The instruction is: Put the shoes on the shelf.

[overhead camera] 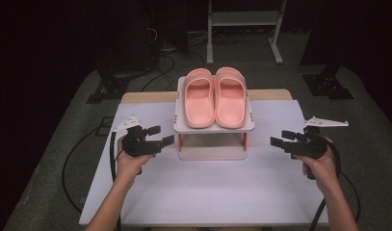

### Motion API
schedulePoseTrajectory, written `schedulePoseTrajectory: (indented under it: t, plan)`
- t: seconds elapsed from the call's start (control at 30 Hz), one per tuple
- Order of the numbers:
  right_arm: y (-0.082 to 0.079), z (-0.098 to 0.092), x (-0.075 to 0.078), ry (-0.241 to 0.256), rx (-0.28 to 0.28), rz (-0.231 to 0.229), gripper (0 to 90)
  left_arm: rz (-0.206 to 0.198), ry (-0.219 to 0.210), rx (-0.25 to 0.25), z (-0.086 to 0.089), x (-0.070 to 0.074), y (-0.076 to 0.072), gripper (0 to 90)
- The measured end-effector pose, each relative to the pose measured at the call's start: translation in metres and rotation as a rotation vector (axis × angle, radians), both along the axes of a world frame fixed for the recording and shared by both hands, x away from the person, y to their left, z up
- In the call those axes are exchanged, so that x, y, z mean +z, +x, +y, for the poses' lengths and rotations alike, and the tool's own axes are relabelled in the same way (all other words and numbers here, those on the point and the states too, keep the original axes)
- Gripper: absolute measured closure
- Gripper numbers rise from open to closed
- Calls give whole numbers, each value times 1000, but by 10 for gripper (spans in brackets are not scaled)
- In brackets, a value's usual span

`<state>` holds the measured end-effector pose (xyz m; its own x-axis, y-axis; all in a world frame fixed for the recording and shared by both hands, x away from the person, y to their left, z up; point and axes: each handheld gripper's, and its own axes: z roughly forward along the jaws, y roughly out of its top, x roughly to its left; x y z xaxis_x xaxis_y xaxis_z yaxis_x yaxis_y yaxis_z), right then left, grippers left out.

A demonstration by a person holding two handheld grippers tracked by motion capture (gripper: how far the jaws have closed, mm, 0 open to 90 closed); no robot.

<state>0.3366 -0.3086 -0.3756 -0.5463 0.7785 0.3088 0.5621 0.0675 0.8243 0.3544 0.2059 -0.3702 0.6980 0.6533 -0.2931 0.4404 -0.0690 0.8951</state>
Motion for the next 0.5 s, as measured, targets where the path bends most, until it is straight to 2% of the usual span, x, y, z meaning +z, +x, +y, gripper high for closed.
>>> schedulePoseTrajectory:
  t: [0.5]
  plan:
    - [-8,-4,-15,-12,4,11,299,10,-3,3,4,-17,-6,147]
